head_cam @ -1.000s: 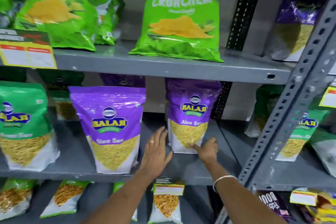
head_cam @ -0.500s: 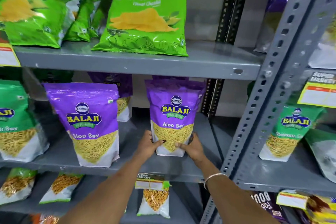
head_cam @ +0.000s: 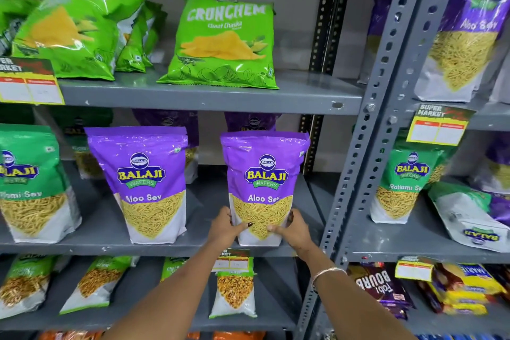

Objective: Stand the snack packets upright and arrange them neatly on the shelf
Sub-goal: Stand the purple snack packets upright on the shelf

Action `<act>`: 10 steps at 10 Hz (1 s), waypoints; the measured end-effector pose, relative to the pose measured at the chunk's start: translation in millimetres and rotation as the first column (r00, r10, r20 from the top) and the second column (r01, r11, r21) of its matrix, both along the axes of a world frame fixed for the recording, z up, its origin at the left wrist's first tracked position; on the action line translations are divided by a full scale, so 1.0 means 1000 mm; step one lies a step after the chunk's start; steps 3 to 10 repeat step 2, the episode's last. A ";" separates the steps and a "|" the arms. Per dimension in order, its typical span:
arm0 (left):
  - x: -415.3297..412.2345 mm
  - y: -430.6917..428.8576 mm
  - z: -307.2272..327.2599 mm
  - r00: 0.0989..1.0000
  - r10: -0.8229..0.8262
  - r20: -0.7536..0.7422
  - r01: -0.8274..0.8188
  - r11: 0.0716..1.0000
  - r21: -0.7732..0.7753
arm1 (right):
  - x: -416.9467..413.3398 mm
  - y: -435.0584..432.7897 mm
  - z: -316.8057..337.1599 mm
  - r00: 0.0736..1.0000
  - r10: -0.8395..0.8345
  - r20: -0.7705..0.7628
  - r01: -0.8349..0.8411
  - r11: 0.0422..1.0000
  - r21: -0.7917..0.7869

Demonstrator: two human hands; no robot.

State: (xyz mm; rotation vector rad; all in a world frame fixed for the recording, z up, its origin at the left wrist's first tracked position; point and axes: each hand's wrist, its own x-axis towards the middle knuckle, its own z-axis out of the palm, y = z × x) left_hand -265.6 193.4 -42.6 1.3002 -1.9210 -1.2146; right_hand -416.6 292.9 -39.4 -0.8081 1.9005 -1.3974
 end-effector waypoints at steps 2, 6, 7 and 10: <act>0.003 0.007 0.007 0.997 -0.026 0.077 0.027 1.000 -0.008 | 0.009 0.002 0.007 0.998 0.004 -0.055 -0.006 1.000 -0.024; 0.003 0.007 0.007 0.997 -0.026 0.077 0.027 1.000 -0.008 | 0.009 0.002 0.007 0.998 0.004 -0.055 -0.006 1.000 -0.024; 0.003 0.007 0.007 0.997 -0.026 0.077 0.027 1.000 -0.008 | 0.009 0.002 0.007 0.998 0.004 -0.055 -0.006 1.000 -0.024; 0.003 0.007 0.007 0.997 -0.026 0.077 0.027 1.000 -0.008 | 0.009 0.002 0.007 0.998 0.004 -0.055 -0.006 1.000 -0.024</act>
